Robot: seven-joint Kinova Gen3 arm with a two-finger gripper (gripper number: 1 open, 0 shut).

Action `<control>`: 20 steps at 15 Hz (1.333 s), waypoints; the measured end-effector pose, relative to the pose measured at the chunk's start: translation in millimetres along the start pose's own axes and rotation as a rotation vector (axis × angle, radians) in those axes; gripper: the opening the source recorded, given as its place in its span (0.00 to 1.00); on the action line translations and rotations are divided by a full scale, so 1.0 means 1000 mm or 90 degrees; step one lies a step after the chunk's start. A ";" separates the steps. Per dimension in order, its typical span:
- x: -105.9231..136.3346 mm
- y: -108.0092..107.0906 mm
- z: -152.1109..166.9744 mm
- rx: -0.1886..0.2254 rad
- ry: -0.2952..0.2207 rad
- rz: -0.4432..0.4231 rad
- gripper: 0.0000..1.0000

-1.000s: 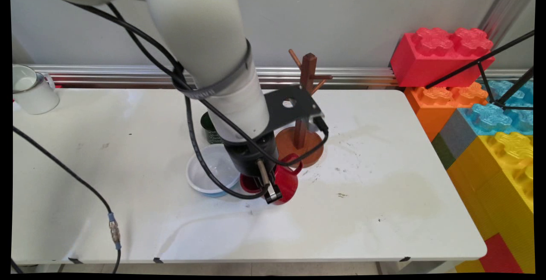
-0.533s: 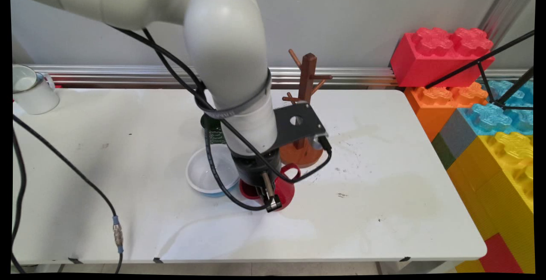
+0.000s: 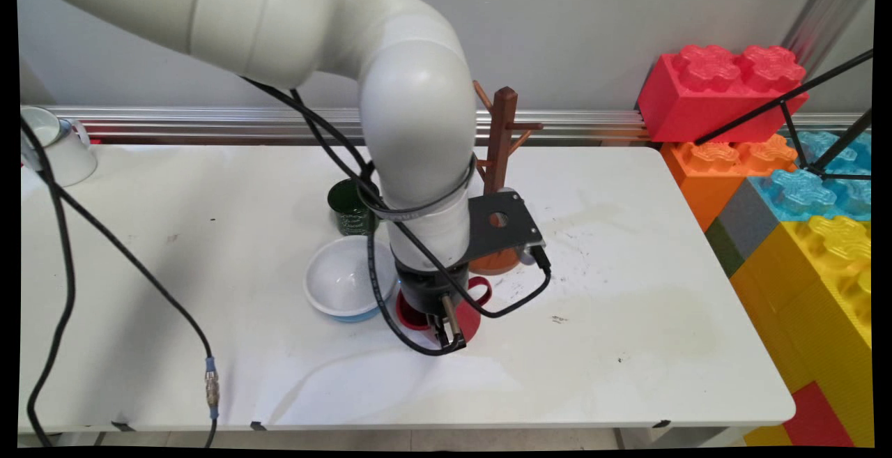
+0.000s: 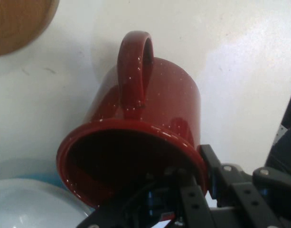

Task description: Place the picked object on the table

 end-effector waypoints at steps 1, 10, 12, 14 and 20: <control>0.003 0.001 0.002 0.004 -0.004 0.001 0.00; 0.024 0.005 0.006 0.024 -0.041 -0.007 0.00; 0.026 0.006 0.008 0.025 -0.048 -0.008 0.00; 0.029 0.006 0.009 0.027 -0.053 -0.008 0.00; 0.035 0.008 0.016 0.028 -0.070 -0.013 0.00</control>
